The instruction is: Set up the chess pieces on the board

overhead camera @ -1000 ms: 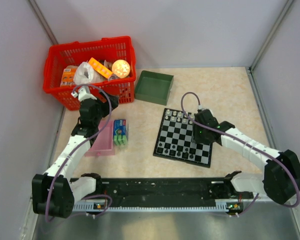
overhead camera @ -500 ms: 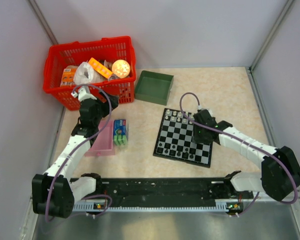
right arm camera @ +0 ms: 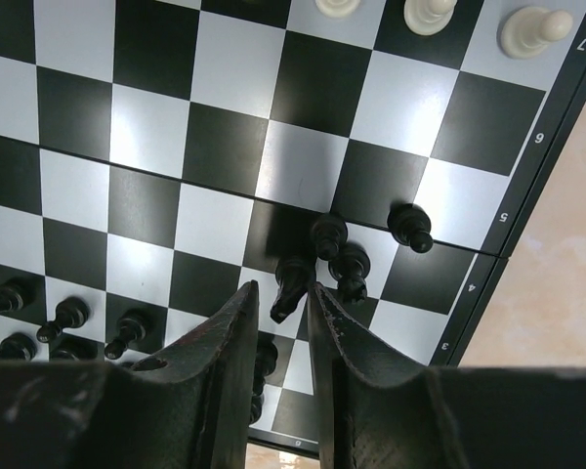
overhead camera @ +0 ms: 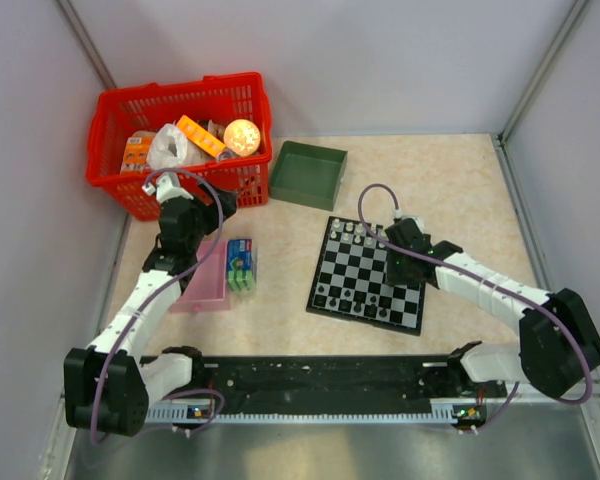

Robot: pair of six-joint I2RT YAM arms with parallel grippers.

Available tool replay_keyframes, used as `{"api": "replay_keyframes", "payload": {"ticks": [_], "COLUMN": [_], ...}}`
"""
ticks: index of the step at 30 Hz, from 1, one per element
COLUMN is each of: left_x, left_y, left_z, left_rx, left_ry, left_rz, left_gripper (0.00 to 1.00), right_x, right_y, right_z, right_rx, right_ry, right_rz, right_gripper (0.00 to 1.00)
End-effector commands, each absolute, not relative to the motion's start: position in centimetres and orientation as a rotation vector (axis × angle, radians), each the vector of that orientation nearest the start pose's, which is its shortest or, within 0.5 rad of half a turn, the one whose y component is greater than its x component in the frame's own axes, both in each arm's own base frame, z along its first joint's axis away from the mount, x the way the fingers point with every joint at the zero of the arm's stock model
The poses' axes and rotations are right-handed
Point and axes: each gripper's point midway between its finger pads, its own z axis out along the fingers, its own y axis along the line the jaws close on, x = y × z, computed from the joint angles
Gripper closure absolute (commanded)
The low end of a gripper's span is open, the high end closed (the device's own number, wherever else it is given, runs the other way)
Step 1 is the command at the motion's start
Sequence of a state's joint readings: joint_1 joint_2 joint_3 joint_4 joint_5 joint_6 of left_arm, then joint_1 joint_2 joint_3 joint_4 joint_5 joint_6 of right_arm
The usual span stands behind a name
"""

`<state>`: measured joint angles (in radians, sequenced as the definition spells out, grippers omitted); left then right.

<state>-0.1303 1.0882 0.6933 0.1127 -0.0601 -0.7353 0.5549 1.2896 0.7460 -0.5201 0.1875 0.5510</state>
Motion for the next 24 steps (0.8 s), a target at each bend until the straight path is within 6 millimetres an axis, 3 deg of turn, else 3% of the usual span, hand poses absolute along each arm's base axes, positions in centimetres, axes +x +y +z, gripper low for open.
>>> {"api": "replay_keyframes", "payload": {"ticks": [1,15,17,24], "left_x": [37.7,37.8,37.8,37.8], "left_y": [-6.5,-6.7,-6.7,-6.8], "left_z": [22.7,23.0,23.1,23.2], "left_rx": [-0.589,-0.584,-0.583,-0.579], "left_ry": [1.723,1.719,1.717,1.716], "left_rz": [-0.564,-0.582,-0.581,-0.585], "left_gripper": [0.01,0.01,0.01,0.01], "right_x": [25.0,24.7,24.6,24.0], "right_y": [14.1,14.3,14.3,14.8], "right_z": [6.1,6.1,6.4,8.8], "right_rx": [0.051,0.021,0.014,-0.039], "right_ry": [2.572,2.584,2.582,2.541], "right_rz": [0.15,0.157,0.165,0.23], "right_gripper": [0.74,0.9,0.95,0.98]}}
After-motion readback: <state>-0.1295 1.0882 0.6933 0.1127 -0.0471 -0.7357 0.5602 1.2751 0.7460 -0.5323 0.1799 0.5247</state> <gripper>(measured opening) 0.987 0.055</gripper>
